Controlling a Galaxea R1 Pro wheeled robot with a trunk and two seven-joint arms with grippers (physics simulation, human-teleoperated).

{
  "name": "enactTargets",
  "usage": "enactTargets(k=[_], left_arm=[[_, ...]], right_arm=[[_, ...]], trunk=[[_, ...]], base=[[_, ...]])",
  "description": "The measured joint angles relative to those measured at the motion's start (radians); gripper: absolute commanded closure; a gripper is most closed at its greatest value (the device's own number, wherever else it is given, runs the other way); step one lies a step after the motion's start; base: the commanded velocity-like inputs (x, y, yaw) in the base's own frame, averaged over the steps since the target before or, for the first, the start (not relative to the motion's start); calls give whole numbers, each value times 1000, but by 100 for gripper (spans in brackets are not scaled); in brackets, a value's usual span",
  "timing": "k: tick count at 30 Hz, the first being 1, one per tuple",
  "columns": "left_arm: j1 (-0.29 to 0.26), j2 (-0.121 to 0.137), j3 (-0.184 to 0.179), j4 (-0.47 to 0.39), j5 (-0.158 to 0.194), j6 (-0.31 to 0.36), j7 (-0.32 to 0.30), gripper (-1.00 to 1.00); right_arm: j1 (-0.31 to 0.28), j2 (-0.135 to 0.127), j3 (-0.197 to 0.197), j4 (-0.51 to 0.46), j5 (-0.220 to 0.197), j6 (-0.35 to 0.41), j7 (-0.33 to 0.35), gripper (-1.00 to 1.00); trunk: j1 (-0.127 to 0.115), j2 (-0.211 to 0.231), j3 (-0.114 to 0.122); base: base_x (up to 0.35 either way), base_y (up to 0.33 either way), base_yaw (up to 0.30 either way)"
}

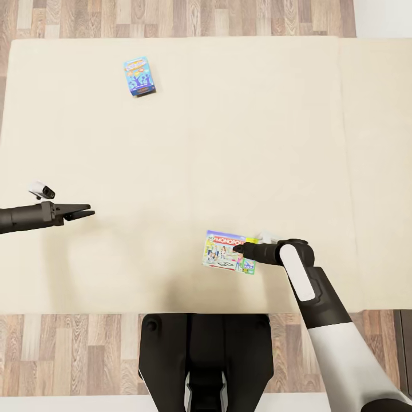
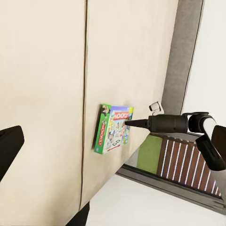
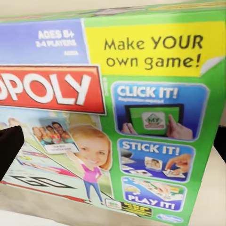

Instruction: Put all the toys in the child's room - the three board games (two on the bed and one on the table), the two jigsaw puzzles on the table, and the tennis ball on the table - inside the toy box on the table in the child's room.

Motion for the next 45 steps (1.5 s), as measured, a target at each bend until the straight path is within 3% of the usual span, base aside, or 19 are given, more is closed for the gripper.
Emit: enactTargets(k=[45], left_arm=[[0, -8, 1, -1, 1, 0, 0, -100]], right_arm=[[0, 2, 0, 0, 3, 0, 0, -100]], trunk=[[0, 0, 0]], base=[[0, 88, 0]])
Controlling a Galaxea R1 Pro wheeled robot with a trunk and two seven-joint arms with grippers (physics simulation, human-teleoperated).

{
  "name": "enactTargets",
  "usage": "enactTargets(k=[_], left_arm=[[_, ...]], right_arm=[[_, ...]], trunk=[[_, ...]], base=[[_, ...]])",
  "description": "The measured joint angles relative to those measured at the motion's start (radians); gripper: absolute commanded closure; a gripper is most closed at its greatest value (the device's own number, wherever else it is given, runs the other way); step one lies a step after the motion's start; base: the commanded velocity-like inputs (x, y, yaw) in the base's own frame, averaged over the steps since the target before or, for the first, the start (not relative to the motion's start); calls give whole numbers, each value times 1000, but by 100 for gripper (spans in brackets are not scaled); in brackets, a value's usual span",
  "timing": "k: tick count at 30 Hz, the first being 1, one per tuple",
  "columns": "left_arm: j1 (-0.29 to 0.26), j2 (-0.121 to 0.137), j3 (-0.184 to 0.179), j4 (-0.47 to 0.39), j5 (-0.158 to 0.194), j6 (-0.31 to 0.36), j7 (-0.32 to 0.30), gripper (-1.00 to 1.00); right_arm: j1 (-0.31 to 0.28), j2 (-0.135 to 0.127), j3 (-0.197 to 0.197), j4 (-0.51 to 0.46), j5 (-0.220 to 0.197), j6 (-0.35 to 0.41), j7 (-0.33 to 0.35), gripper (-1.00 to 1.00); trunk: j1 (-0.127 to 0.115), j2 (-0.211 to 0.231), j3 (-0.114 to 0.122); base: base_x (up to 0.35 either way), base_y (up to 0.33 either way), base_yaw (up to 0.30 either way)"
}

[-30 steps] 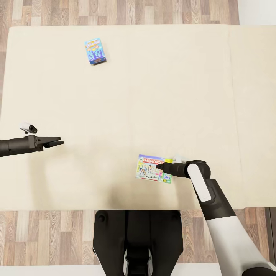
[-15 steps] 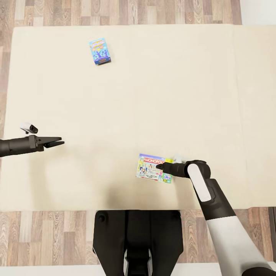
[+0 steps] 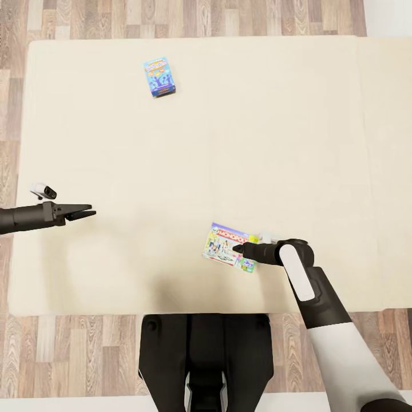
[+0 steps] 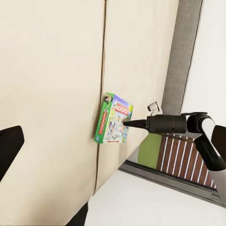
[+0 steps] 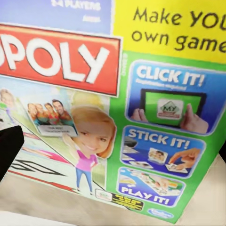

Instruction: Put all the toys in the child's room - the three board games (two on the bed and one on the table), the two jigsaw puzzles on the table, and the tennis ball on the table - inside the toy box on the table in the child's room.

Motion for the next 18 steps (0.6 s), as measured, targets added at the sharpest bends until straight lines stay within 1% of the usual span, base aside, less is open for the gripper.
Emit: enactTargets(k=[11, 18], left_arm=[[0, 0, -1, 0, 1, 0, 0, -100], [0, 0, -1, 0, 1, 1, 0, -100]], right_arm=[[0, 0, 0, 0, -2, 0, 0, -100], [0, 0, 0, 0, -2, 0, 0, -100]], trunk=[[0, 0, 0], [0, 0, 0]], base=[[0, 107, 0], [0, 62, 0]])
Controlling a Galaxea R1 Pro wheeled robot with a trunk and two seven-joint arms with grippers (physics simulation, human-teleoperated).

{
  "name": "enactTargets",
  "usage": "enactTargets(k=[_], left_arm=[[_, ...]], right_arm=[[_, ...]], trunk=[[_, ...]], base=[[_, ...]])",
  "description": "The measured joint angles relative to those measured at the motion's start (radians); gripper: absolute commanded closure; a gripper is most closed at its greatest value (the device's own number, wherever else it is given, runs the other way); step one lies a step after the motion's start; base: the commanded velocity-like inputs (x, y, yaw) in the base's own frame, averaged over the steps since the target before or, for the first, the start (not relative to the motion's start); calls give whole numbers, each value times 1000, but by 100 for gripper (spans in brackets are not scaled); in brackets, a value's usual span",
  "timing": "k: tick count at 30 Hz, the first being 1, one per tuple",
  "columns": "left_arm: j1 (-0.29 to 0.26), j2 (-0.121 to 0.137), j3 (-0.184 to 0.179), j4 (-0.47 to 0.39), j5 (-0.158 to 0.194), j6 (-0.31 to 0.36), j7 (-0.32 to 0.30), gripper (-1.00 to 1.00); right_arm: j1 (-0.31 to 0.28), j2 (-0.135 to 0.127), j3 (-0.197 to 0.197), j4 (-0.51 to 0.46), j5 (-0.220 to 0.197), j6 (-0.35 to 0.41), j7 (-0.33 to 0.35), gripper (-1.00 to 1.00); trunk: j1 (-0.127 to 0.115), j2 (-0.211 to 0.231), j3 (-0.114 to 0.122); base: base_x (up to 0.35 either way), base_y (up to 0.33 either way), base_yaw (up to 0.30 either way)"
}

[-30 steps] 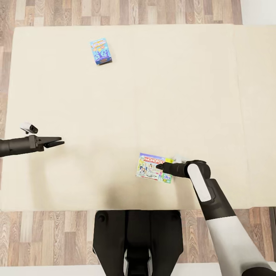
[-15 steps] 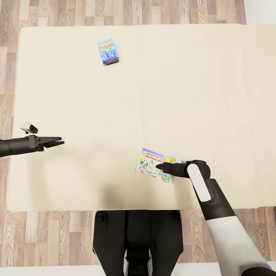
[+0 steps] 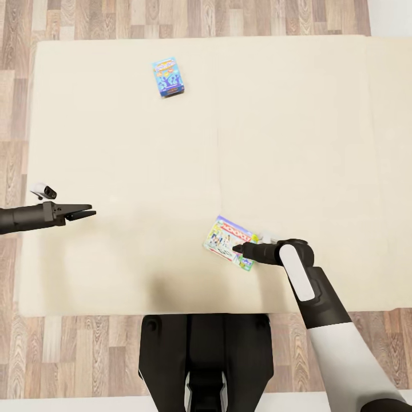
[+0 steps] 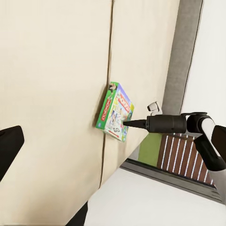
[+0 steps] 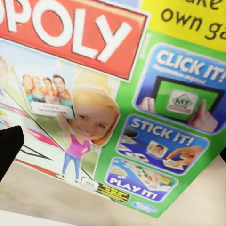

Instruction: Put all the toys in the child's room - the three board games (two on the bed and one on the table), the two jigsaw puzzles on the table, and the tennis ball on the table - inside the toy box on the table in the child's room.

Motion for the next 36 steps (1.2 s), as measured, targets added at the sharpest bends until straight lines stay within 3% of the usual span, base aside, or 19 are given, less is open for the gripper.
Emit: enactTargets(k=[11, 36], left_arm=[[0, -1, 0, 0, 0, 0, 0, -100], [0, -1, 0, 0, 0, 0, 0, -100]], right_arm=[[0, -1, 0, -1, -1, 0, 0, -100], [0, 2, 0, -6, 0, 0, 0, -100]], trunk=[[0, 0, 0], [0, 0, 0]], base=[[0, 112, 0], [0, 3, 28]])
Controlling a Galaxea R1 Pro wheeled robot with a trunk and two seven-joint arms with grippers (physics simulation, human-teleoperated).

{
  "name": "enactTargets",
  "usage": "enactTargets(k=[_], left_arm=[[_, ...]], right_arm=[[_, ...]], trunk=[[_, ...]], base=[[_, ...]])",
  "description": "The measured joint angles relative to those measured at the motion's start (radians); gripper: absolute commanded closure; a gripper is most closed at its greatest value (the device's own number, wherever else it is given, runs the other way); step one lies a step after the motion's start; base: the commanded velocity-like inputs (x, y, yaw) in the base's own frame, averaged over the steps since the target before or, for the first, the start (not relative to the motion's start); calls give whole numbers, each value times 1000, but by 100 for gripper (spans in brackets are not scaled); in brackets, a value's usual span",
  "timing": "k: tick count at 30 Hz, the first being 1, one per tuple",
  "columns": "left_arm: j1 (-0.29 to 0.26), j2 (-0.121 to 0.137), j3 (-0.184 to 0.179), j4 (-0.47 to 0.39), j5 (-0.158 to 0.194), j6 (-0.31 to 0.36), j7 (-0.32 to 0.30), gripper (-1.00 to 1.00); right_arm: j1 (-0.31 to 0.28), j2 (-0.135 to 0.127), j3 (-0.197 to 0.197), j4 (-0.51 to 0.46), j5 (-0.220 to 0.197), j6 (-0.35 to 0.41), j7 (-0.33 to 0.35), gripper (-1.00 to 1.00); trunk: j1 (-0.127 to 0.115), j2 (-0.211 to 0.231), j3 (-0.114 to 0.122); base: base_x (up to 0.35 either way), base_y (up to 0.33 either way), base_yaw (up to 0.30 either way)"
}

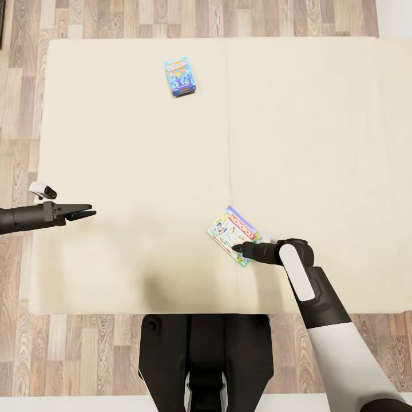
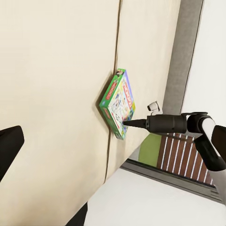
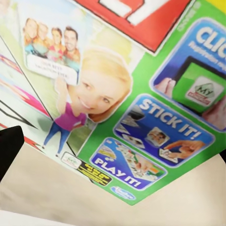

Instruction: Put all the toys in the child's room - the three board games (two on the bed and one on the table), the two jigsaw puzzles on the table, and the tennis ball on the table - inside the toy box on the table in the child's room.

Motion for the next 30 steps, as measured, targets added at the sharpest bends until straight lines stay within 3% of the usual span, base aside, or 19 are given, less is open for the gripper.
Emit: enactTargets(k=[30], left_arm=[[0, -1, 0, 0, 0, 2, 0, -100]], right_arm=[[0, -1, 1, 2, 0, 0, 0, -100]], trunk=[[0, 0, 0]], base=[[0, 26, 0]])
